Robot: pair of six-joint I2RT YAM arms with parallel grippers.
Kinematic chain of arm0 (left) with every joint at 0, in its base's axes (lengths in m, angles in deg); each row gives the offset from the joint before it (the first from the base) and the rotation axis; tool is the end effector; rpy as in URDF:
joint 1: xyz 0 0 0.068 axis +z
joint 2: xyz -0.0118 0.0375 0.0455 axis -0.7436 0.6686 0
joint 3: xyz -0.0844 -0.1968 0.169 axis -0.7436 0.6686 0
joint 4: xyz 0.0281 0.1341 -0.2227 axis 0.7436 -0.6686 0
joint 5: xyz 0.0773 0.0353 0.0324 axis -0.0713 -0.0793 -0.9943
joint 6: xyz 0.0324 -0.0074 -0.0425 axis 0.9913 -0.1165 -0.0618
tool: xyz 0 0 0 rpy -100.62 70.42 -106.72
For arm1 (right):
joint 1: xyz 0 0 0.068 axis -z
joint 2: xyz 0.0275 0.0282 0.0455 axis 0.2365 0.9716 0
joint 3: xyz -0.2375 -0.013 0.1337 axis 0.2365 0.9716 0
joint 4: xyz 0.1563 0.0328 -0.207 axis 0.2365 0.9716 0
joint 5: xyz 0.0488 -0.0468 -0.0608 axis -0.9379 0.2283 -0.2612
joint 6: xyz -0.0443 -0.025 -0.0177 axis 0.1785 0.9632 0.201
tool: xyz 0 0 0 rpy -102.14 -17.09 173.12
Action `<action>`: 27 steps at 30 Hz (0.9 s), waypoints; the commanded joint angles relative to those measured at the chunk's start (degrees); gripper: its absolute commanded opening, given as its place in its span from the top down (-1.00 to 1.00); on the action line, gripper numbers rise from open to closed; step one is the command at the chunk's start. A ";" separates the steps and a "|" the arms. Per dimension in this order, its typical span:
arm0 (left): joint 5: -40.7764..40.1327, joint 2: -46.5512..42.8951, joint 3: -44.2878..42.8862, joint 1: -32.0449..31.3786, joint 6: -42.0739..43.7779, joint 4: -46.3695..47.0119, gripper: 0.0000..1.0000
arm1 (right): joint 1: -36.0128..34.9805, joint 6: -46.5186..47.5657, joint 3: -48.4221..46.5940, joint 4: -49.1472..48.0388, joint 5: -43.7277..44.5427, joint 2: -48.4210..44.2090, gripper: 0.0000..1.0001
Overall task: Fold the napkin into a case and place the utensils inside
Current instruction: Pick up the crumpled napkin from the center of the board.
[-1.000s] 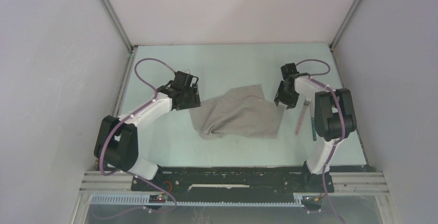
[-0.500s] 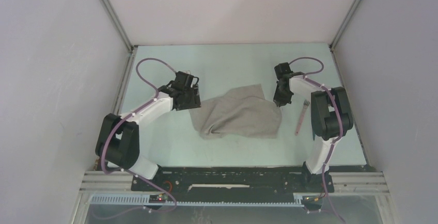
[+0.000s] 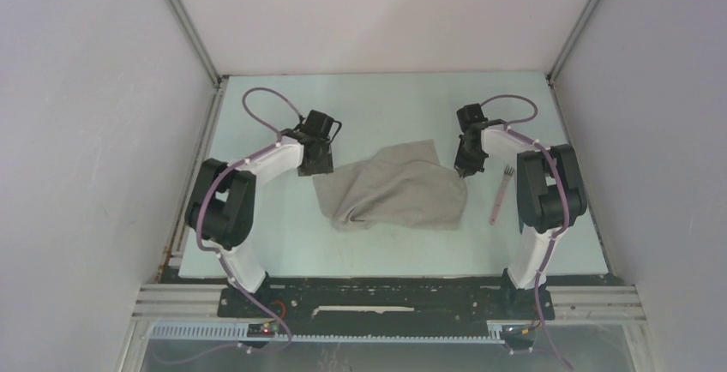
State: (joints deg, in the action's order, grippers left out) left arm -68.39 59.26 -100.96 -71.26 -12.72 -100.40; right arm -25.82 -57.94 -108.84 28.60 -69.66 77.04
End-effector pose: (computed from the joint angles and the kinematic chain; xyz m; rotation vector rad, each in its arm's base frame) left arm 0.3198 -0.1281 0.1884 -0.1585 2.6400 0.0392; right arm 0.3582 0.0718 0.1618 0.3457 2.7709 -0.0489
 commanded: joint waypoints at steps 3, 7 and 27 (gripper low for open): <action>-2.59 3.94 -3.36 0.20 -1.49 -0.39 -0.07 | -0.34 1.33 -0.58 0.41 -0.85 -2.90 1.00; -1.69 3.85 -2.02 0.24 -1.97 0.22 -0.05 | -0.42 1.38 -0.61 0.50 -0.94 -3.01 1.00; 3.11 7.04 1.89 2.02 -2.65 5.25 0.05 | -0.95 1.72 -0.59 0.51 -1.40 -2.64 1.00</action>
State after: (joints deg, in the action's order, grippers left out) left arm -67.01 64.15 -100.33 -69.73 -14.36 -97.23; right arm -26.17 -57.18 -108.84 28.97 -70.71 76.93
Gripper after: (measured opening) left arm 0.494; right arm 0.051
